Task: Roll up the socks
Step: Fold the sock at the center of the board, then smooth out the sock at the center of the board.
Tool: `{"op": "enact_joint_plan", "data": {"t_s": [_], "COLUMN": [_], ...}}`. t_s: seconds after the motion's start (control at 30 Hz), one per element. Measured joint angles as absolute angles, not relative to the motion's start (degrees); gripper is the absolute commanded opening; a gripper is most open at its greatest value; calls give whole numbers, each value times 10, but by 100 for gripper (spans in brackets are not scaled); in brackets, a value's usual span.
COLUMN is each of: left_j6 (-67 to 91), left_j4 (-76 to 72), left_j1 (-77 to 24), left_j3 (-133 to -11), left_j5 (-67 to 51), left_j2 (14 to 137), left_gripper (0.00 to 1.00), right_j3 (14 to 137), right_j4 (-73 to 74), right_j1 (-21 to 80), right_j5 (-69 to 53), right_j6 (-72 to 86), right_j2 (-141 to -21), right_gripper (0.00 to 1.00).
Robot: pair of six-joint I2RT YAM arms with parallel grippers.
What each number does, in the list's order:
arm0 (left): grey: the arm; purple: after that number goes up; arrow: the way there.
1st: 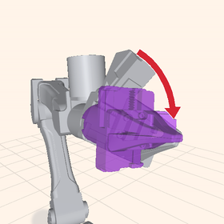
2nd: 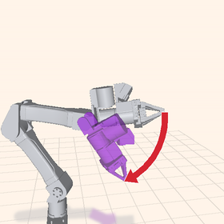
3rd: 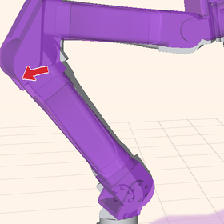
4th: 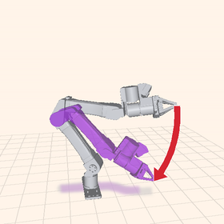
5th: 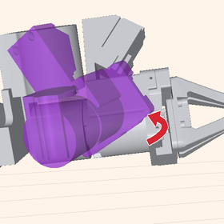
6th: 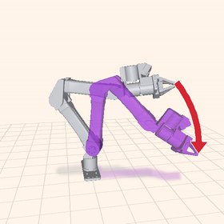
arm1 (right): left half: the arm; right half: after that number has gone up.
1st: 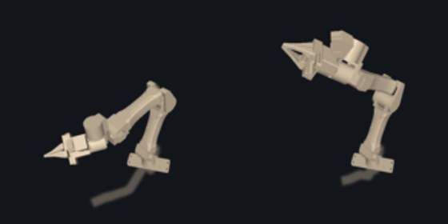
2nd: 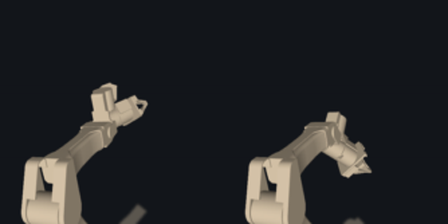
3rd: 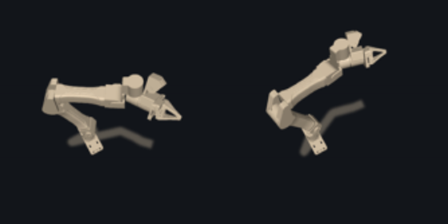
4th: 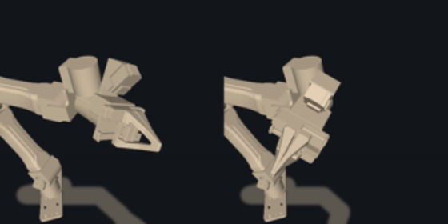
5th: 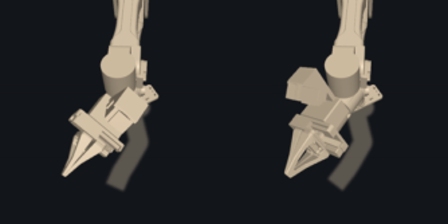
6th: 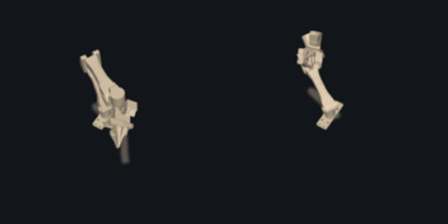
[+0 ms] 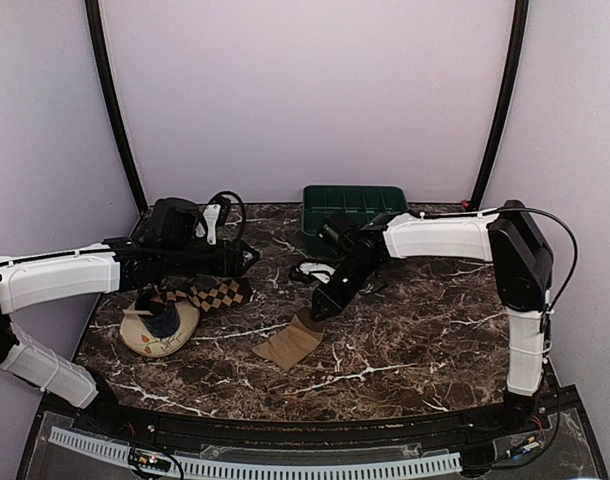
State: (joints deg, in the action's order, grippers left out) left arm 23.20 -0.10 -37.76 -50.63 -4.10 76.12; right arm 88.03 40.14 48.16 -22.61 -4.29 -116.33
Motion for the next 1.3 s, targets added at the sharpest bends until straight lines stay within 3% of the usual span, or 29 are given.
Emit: {"op": "enact_joint_plan", "data": {"t_s": [0.1, 0.53, 0.7, 1.0, 1.3], "left_j6": [232, 192, 202, 266, 303], "left_j4": [-4, 1, 15, 66, 89], "left_j1": [-379, -430, -442, -432, -422], "left_j3": [-506, -498, -473, -456, -436], "left_j5": [-45, -29, -6, 72, 102], "left_j2": [761, 759, 752, 648, 585], "left_gripper": [71, 70, 70, 59, 58], "right_j3": [879, 785, 739, 709, 750], "right_j4": [390, 312, 265, 188, 182], "right_j1": [474, 475, 549, 738, 781], "right_j5": [-194, -73, -11, 129, 228], "right_j6": [-37, 14, 27, 36, 9], "right_j2": [-1164, -1077, -1021, -1052, -1138], "right_gripper": [40, 41, 41, 40, 39]}}
